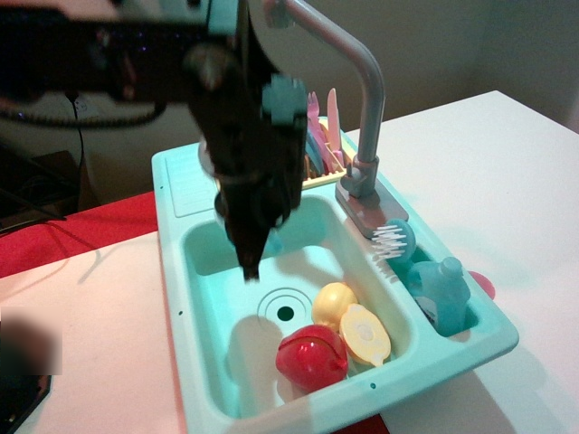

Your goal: Put cup from counter to sink

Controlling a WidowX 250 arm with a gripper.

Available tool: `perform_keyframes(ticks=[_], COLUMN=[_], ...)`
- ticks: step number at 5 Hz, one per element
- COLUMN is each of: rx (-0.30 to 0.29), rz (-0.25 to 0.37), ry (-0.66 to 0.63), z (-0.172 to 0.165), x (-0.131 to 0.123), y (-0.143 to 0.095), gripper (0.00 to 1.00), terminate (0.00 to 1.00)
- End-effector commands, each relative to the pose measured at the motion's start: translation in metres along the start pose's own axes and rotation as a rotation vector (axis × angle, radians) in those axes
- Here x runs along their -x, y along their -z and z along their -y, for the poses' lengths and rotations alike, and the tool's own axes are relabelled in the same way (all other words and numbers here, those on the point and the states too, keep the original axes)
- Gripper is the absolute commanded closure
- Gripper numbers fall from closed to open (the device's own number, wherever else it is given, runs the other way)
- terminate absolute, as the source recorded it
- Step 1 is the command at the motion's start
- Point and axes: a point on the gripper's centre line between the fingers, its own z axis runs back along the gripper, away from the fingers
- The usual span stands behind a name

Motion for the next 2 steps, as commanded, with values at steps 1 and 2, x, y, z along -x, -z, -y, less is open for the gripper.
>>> perform_keyframes(ticks=[1,2], rx=[-0.013,-0.029], rz=[0.015,-0.022], ry=[-0.059,-0.060], z=[-0.011,-0.005], x=[-0.002,-0.006], y=[0.026,0.069], gripper=[1.00,1.00], terminate=[0.00,0.00])
